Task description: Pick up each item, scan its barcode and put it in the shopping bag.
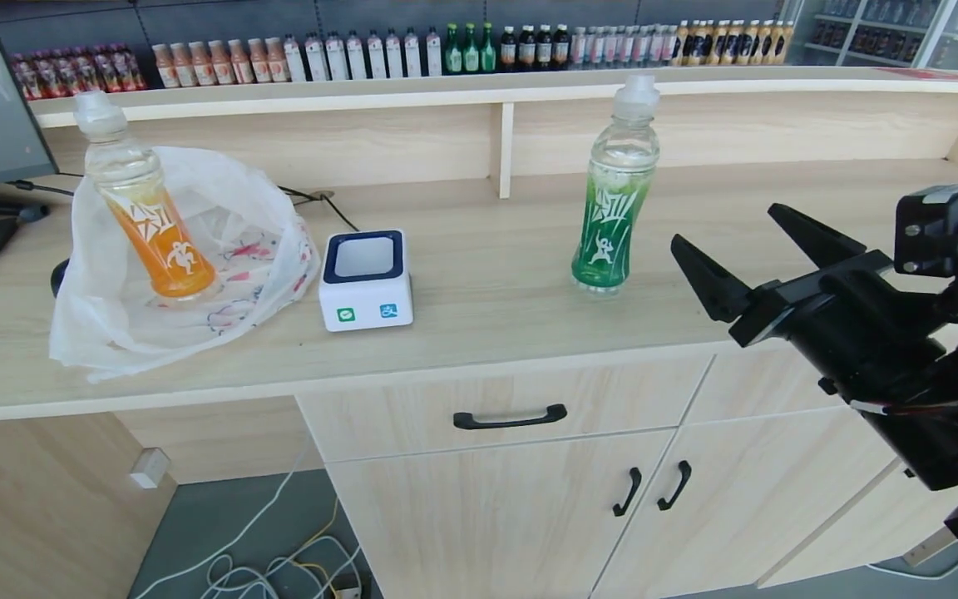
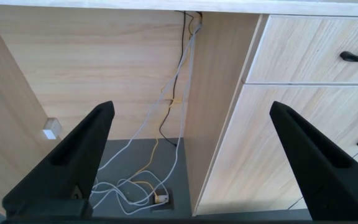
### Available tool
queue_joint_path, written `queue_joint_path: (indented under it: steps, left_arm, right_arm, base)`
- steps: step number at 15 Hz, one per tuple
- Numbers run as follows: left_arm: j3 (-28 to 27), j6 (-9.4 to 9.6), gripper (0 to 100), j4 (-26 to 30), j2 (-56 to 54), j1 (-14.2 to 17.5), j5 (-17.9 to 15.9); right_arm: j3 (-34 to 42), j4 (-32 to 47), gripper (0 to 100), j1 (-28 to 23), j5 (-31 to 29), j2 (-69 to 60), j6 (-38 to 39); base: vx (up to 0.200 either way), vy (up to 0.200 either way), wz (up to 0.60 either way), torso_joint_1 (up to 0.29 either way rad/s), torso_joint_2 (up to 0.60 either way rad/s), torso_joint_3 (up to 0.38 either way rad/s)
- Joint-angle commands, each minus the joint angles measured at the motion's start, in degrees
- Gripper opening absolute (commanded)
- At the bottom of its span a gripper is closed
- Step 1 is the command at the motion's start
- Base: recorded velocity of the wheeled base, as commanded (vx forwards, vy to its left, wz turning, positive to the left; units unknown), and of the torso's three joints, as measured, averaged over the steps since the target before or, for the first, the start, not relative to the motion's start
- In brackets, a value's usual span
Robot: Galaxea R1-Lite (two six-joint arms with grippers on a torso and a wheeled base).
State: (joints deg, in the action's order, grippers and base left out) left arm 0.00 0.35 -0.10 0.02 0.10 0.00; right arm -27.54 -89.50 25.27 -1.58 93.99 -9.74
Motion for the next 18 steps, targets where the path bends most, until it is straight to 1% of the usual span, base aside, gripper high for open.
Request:
queue_joint_path:
  steps: [1,2,3,6,8,12,18]
  left_arm:
    - [0.00,0.00,100,0.01,-0.02,-0.01,0.00]
    - [0.00,0.00,100,0.01,-0.02,-0.01,0.00]
    - [0.00,0.00,100,0.01,-0.02,-0.01,0.00]
    - [0.00,0.00,100,0.01,-0.02,-0.01,0.00]
    - [0.00,0.00,100,0.01,-0.02,-0.01,0.00]
    - [0.00,0.00,100,0.01,-0.02,-0.01,0.09]
    - [0.00,0.00,100,0.01,-0.02,-0.01,0.00]
  right_arm:
    - [-0.23,2.84,100,0.13,0.09,-0.39,0.07]
    - [-0.67,4.86,100,0.13,0.27,-0.56,0.07]
    - [-4.45,10.75,100,0.13,0.53,-0.56,0.51]
    - [-14.39,25.08,100,0.13,0.44,-0.39,2.88]
    - [-18.52,30.97,100,0.39,0.53,-0.03,4.20]
    - [-24.40,33.60,100,0.39,0.62,3.57,4.29]
    - [-25.28,35.54,100,-0.05,0.53,6.21,4.20]
  base:
    - [0.000,0.000,0.00,0.000,0.00,0.000]
    - [0.000,0.000,0.00,0.000,0.00,0.000]
    - [0.000,0.000,0.00,0.000,0.00,0.000]
    - [0.000,0.000,0.00,0.000,0.00,0.000]
    - [0.000,0.000,0.00,0.000,0.00,0.000]
    - [0.000,0.000,0.00,0.000,0.00,0.000]
    - [0.000,0.000,0.00,0.000,0.00,0.000]
